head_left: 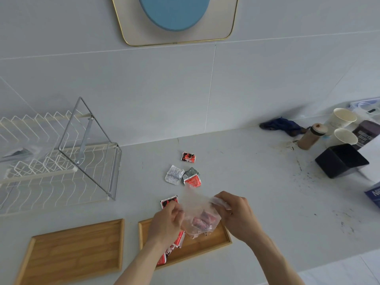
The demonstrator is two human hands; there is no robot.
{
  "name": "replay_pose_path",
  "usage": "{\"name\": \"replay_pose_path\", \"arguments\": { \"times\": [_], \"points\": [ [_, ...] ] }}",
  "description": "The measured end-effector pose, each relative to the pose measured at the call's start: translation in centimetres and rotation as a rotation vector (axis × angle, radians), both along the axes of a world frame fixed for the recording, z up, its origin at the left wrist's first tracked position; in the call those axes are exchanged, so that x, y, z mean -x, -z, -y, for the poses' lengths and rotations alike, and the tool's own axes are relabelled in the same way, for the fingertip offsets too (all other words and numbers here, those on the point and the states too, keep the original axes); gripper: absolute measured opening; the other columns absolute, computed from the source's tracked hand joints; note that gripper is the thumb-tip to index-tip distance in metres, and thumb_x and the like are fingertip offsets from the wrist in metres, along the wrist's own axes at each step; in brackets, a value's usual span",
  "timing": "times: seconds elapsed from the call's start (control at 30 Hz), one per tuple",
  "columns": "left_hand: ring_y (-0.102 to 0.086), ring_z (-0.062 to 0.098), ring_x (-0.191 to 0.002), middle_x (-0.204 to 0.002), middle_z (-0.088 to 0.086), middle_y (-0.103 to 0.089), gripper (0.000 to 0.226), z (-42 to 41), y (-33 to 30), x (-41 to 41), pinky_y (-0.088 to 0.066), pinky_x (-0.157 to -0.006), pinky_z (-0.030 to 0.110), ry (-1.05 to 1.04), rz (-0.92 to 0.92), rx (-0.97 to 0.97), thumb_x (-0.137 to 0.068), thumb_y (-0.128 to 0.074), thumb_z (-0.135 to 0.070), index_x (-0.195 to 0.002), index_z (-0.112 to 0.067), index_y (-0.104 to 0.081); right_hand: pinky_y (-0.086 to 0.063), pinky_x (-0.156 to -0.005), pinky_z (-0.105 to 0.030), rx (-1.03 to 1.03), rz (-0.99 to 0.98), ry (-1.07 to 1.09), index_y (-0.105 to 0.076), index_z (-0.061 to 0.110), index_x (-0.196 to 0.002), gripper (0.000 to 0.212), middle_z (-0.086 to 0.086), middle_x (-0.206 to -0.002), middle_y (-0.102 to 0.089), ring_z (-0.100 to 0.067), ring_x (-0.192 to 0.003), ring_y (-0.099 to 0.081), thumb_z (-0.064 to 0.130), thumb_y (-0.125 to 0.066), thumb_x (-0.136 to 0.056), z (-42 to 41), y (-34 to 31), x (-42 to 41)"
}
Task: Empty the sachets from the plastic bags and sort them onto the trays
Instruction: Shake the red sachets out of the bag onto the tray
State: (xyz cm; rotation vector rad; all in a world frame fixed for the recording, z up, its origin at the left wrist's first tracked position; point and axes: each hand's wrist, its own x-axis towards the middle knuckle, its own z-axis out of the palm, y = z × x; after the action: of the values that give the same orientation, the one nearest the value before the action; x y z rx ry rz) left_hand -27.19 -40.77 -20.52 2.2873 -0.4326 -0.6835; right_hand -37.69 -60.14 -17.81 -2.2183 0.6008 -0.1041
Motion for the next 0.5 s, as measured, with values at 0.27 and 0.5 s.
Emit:
{"name": "replay_pose_path", "arguments": {
  "times": [0.27, 0.5],
  "points": [
    [-0.067, 0.003, -0.076, -0.075, -0.014, -0.075, 0.014, -1.8, -1.3, 0.0, -0.049, -0.064, 0.026, -0.146, 0.015, 0.082, -0.090, -0.061, -0.029, -0.077, -0.026, -0.058, -0.051, -0.062, -0.029, -0.043, 0.066, -0.065, -0.067, 0.026, -0.085, 0.010, 0.007, -0.071, -0.074, -0.014, -0.068, -0.066, 0.024, -0.065, -0.095, -1.3, -1.3, -0.8],
    [-0.065, -0.005, -0.071, -0.073, -0.022, -0.071, 0.021, -2.7, -1.4, -0.2, -0.047, -0.060, 0.026, -0.175, 0.022, 0.104, -0.091, -0.062, -0.040, -0.074, -0.031, -0.055, -0.059, -0.069, -0.042, -0.088, 0.096, -0.047, -0.069, 0.028, -0.085, 0.012, 0.010, -0.076, -0.075, -0.014, -0.073, -0.072, 0.020, -0.066, -0.094, -1.5, -2.1, -1.6]
  ]
}}
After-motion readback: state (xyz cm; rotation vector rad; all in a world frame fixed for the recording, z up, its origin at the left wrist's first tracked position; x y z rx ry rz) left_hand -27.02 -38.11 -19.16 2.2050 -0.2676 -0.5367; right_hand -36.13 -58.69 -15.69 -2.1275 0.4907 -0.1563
